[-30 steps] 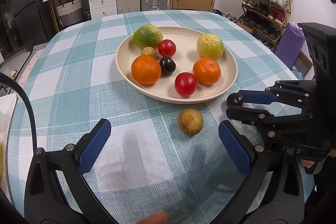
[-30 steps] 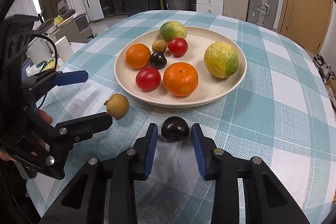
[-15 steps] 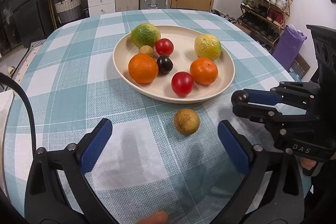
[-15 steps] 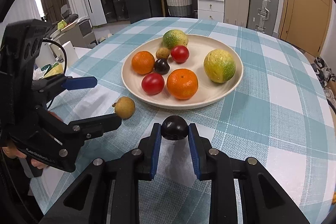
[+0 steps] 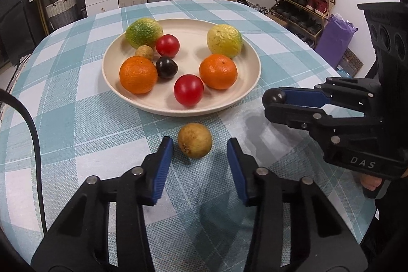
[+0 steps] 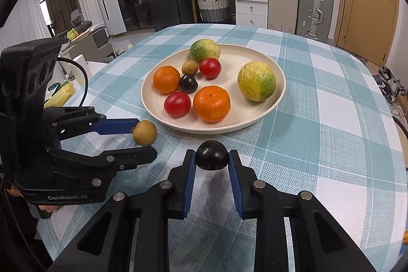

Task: Organize fruits
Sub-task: 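Grasp the brown kiwi with the left tool while the right tool holds the plum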

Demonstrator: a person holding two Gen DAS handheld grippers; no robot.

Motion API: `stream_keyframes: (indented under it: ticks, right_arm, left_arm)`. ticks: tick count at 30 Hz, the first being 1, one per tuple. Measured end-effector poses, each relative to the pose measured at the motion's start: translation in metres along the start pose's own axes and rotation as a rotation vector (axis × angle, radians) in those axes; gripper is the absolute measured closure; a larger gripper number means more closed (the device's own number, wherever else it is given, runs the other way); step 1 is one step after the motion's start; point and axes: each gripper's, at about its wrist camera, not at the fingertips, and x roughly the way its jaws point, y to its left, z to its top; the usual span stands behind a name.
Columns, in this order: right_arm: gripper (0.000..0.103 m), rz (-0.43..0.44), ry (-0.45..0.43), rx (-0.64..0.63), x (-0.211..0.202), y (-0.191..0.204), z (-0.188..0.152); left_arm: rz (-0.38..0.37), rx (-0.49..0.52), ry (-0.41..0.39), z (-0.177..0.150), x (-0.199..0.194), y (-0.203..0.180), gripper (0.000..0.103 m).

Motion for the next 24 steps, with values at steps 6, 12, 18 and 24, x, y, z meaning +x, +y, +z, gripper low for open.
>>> stream_keyframes:
  ticks: [6,12,18,24]
  right_arm:
    - [0.076,0.000,-0.001,0.001,0.000,0.000,0.001]
    - [0.076,-0.003,-0.004,0.000,-0.001,0.000,0.001]
    - [0.077,-0.002,-0.009,0.003,-0.002,-0.001,0.001]
    - [0.076,-0.003,-0.033,0.010,-0.006,-0.003,0.004]
  left_arm:
    - [-0.014,-0.016,0.000,0.001,0.001,0.003,0.079]
    - [-0.027,-0.021,-0.014,0.000,-0.003,0.005,0.079]
    - [-0.035,-0.015,-0.040,0.001,-0.010,0.004,0.079]
    - [-0.038,-0.013,-0.092,0.005,-0.021,0.005,0.079]
